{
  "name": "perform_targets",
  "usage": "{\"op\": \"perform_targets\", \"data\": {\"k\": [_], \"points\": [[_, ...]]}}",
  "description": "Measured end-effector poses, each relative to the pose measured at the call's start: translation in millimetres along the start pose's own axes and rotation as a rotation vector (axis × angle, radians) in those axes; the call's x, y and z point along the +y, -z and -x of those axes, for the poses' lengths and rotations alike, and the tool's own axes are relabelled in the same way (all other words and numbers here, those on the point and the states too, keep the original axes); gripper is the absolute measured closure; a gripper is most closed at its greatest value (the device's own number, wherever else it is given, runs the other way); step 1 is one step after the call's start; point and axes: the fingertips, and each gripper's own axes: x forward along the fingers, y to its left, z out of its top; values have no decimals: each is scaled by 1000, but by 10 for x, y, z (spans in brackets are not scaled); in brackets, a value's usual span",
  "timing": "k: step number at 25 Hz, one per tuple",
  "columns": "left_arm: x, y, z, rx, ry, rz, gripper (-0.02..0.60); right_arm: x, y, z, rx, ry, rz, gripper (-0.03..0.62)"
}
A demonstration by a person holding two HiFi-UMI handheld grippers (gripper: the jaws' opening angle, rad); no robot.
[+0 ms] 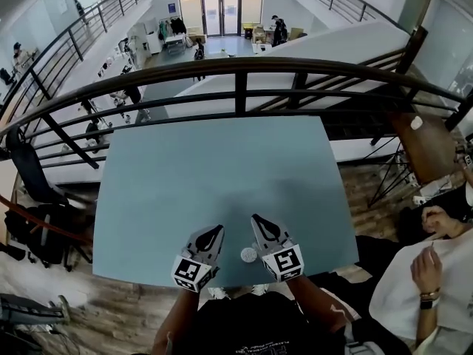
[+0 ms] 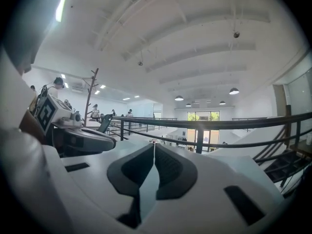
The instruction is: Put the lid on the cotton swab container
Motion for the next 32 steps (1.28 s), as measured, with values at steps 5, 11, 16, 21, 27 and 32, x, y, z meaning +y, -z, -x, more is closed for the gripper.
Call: {"op": "perform_targets", "data": {"k": [5,11,16,21,27,32], "points": [[13,103,11,21,14,27,569,29,50,-17,12,14,-8,572],[-89,200,55,45,25,41,569,79,79,43,10,16,-31,572],[-202,296,68,60,28,45,569,88,141,153,5,17,-41,572],[-289,402,112,67,23,51,569,107,234,274,1,27,-96,572],[-433,523,145,87,33,66,569,137,345,379,23,31,-104,572],[-509,670,152,109,35,63,569,158,492,479,45,31,-109,572]]}}
